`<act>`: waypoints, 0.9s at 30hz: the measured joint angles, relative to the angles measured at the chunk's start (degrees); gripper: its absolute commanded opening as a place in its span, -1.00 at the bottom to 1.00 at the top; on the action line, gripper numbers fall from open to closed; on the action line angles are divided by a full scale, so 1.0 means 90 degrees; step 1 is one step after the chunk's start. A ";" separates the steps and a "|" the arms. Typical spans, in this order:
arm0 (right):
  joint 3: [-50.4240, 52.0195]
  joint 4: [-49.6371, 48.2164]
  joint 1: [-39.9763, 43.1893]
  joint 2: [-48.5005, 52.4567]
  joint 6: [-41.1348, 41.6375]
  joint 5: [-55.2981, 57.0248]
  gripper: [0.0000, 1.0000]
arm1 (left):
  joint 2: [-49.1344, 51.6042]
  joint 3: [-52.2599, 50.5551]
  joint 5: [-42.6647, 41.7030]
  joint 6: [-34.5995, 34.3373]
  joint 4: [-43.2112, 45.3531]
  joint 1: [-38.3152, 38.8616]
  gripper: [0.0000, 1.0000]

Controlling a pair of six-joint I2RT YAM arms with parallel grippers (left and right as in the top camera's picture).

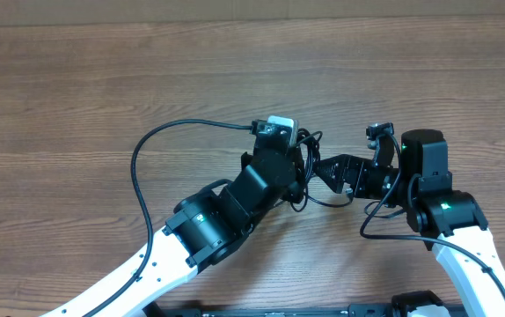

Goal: Untangle cables

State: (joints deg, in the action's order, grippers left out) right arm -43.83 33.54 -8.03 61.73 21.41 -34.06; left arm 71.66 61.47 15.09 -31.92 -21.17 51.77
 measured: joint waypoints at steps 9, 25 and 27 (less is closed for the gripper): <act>-0.0046 0.0185 0.0039 0.0238 0.0248 0.0918 0.72 | -0.0835 -0.0005 0.0493 0.0002 -0.0063 0.0029 -0.92; -0.0046 -0.0163 0.0051 0.0260 0.0097 0.0544 0.93 | -0.1137 -0.0002 0.1127 -0.0039 -0.0648 0.0029 -0.92; -0.0046 -0.0389 0.0051 0.0260 -0.0211 -0.0063 0.94 | -0.1069 -0.0002 0.1171 -0.0080 -0.0658 0.0029 -0.92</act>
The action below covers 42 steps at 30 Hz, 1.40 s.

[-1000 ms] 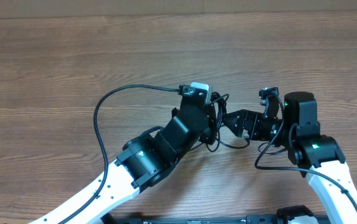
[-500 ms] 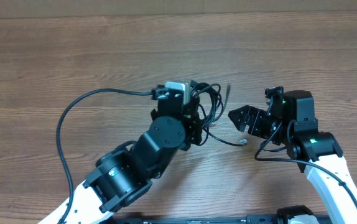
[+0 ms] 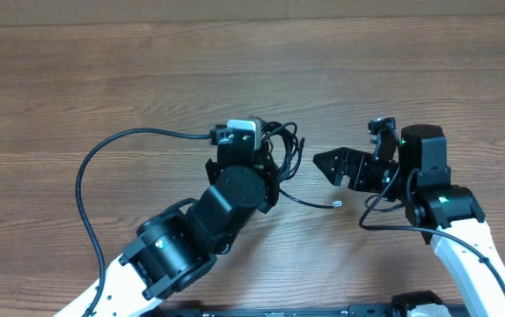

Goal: Untangle cables

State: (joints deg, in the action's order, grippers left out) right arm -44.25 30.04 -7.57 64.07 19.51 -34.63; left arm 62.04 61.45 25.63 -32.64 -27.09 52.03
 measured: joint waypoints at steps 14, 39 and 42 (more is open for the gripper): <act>0.0000 -0.0427 -0.0002 0.0000 -0.0646 -0.1802 1.00 | 0.0415 0.0000 0.0027 -0.0228 0.0015 0.0000 -0.92; -0.0012 0.0772 -0.0002 -0.0041 0.0962 0.1579 1.00 | 0.0432 -0.0002 -0.1299 -0.0427 0.0486 0.0000 -0.92; -0.0012 0.0770 -0.0002 -0.0041 0.1052 0.1787 1.00 | 0.0321 -0.0002 -0.1120 -0.0420 0.0483 0.0000 -0.92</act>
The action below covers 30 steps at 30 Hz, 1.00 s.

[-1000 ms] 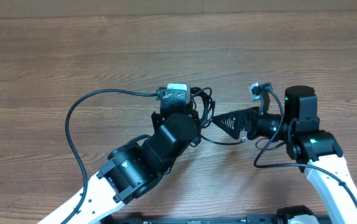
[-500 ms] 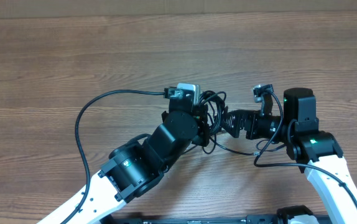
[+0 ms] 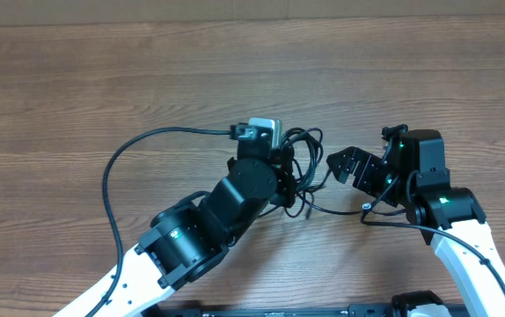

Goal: Untangle cables

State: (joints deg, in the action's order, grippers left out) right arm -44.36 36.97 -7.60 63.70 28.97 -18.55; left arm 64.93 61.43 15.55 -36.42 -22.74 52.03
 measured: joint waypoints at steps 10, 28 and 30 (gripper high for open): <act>0.0000 0.0146 0.0002 -0.0027 -0.0338 -0.0146 1.00 | -0.0100 0.0000 0.0811 0.1081 -0.0262 0.0000 -0.92; 0.0000 0.0282 0.0007 -0.1982 -0.1396 -0.1528 1.00 | -0.0092 0.0000 -0.0923 0.3220 -0.0420 0.0000 -0.90; 0.0000 0.0279 0.0019 -0.1982 -0.1464 -0.1608 1.00 | -0.0080 0.0000 -0.1086 0.3293 -0.0376 -0.0007 -0.92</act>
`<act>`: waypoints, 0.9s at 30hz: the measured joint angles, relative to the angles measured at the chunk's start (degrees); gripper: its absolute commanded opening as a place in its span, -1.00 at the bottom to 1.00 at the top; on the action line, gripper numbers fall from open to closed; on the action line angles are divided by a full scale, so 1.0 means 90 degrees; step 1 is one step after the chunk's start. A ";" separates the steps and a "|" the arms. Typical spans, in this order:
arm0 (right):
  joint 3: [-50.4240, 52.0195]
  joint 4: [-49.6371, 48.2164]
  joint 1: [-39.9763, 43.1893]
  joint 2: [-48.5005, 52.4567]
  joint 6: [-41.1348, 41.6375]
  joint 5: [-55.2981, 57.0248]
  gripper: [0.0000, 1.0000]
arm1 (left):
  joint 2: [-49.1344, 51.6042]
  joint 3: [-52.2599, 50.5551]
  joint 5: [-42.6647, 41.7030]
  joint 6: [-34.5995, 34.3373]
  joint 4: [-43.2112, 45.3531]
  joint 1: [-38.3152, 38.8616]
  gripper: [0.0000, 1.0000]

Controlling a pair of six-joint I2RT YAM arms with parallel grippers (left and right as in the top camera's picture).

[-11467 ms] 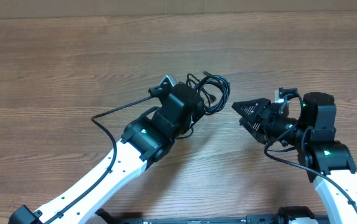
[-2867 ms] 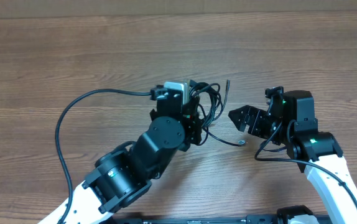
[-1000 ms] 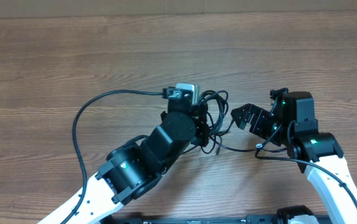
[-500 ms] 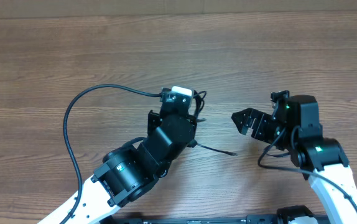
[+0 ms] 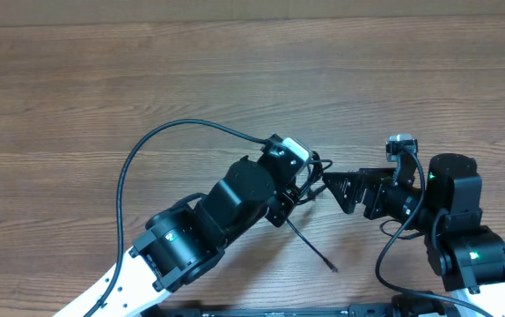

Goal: Untangle cables

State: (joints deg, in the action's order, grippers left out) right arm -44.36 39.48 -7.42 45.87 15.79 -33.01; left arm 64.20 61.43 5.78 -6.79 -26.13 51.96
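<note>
A tangle of thin black cables (image 5: 312,174) sits at the table's middle, between my two grippers. My left gripper (image 5: 301,183) reaches in from the lower left; its fingers are mostly hidden under the wrist, and they appear shut on the tangle's left side. My right gripper (image 5: 328,182) points in from the right, with its fingers drawn to a narrow tip against the tangle's right side. One loose cable tail (image 5: 312,246) runs from under the left wrist down to a small plug near the front.
A long black wire (image 5: 147,145) arcs from the left arm out over the table's left half and back to the left wrist. Another wire (image 5: 393,242) loops beside the right arm. The wooden table (image 5: 252,62) stretches behind both arms.
The left wrist has moved right and lower and has turned. The right gripper has dropped lower, its tip now on the tangle. A cable tail now lies stretched toward the front.
Both grippers first met at the tangle. Then the left gripper was further left with the tangle, the right one apart from it, and a cable end lay between them. They were then closer again, and now both touch the tangle.
</note>
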 measured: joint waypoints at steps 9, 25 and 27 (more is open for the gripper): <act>0.0000 -0.0005 0.0000 0.0000 -0.0095 -0.0114 1.00 | 0.0034 0.0000 -0.0454 0.0136 0.0221 0.0000 -0.92; 0.0000 0.0056 -0.0002 -0.0002 -0.0092 0.0182 1.00 | 0.0257 0.0002 -0.1821 0.0083 0.0340 -0.0083 -0.92; 0.0000 0.0102 -0.0007 -0.0002 -0.0017 0.0265 1.00 | 0.0277 0.0002 -0.1586 -0.0175 0.0330 -0.0078 -0.91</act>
State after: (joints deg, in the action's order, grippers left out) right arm -44.36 40.40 -7.49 45.84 15.64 -30.63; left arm 66.70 61.45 -8.49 -8.36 -23.16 51.27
